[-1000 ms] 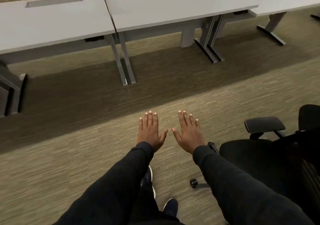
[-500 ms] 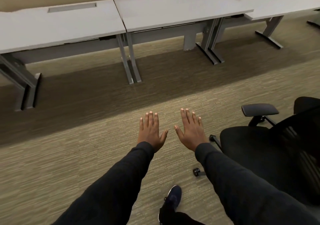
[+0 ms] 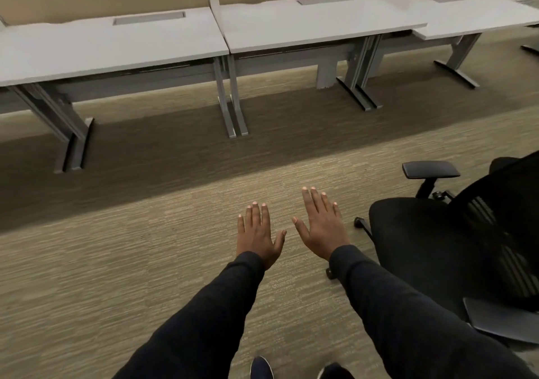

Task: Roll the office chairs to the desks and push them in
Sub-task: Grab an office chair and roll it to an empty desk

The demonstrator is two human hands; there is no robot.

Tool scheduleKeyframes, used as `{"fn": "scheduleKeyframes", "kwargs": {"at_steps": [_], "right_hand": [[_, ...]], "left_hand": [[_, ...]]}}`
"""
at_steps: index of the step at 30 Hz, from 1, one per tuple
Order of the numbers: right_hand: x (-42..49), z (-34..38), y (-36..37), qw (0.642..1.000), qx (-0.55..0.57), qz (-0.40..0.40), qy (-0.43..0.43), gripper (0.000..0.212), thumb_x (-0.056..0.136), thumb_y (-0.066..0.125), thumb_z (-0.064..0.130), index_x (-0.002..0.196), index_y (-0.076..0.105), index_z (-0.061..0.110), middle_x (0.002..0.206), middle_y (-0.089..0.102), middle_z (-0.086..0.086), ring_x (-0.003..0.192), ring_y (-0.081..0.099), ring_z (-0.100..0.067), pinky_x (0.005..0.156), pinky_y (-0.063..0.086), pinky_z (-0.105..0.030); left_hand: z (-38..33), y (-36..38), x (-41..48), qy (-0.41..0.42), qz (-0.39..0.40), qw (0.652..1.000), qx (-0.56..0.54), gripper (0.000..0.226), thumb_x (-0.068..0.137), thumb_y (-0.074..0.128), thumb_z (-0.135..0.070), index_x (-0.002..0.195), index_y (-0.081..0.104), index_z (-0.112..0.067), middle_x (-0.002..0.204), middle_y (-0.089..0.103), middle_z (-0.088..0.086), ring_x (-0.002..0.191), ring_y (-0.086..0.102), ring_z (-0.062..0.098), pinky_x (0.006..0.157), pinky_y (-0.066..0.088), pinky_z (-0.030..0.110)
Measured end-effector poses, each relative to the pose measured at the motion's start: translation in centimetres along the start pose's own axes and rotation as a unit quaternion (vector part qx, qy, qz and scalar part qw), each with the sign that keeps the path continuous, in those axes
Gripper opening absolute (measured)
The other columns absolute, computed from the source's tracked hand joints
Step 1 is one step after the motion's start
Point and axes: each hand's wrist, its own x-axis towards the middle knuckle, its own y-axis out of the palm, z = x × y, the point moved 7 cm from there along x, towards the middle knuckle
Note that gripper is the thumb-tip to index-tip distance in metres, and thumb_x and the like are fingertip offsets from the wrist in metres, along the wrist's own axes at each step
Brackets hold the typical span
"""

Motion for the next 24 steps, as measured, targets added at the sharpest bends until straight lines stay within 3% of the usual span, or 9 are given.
{"fn": "scheduleKeyframes", "kwargs": {"at_steps": [8,14,16,24], "right_hand": [[-6.5,-6.1,-2.9,1.0,0.009,-0.023,0.001,0.076,0.101,0.035,0.056,0.162,0.002,0.024,0.169,0.007,-0.004,0.155,0.006,-0.027,0.123,0.014,-0.052],[-12.9,-13.9,-5.4,1.0,-0.012,-0.008,-0.025,0.076,0.101,0.037,0.055,0.162,0.003,0.025,0.168,0.011,-0.006,0.154,0.011,-0.029,0.123,0.013,-0.051],[-16.5,-19.3,-7.4,0.999,-0.037,0.004,-0.024,0.076,0.101,0.037,0.055,0.162,0.003,0.025,0.168,0.011,-0.006,0.154,0.01,-0.029,0.123,0.012,-0.051],[-21.2,-28.7,-10.9,0.999,-0.031,0.019,-0.012,0.074,0.101,0.037,0.055,0.162,0.007,0.025,0.167,0.017,-0.007,0.152,0.019,-0.03,0.122,0.017,-0.049]], "left_hand": [[-8.2,1.7,-4.0,0.003,0.012,1.0,-0.022,0.087,0.095,0.024,-0.066,0.158,-0.003,-0.012,0.166,-0.004,0.014,0.153,-0.005,0.03,0.123,-0.001,0.05],[-17.6,4.3,-7.8,-0.039,0.01,0.997,-0.062,0.086,0.096,0.025,-0.065,0.158,-0.001,-0.012,0.166,-0.001,0.014,0.153,-0.003,0.03,0.122,0.0,0.05],[-24.0,5.9,-9.9,-0.047,0.014,0.996,-0.076,0.086,0.096,0.025,-0.065,0.158,0.001,-0.011,0.166,0.0,0.014,0.153,-0.002,0.029,0.122,0.0,0.051],[-35.5,8.6,-11.3,-0.031,0.017,0.997,-0.067,0.087,0.095,0.022,-0.067,0.158,0.003,-0.011,0.166,0.004,0.015,0.153,0.002,0.031,0.122,0.003,0.052]]}}
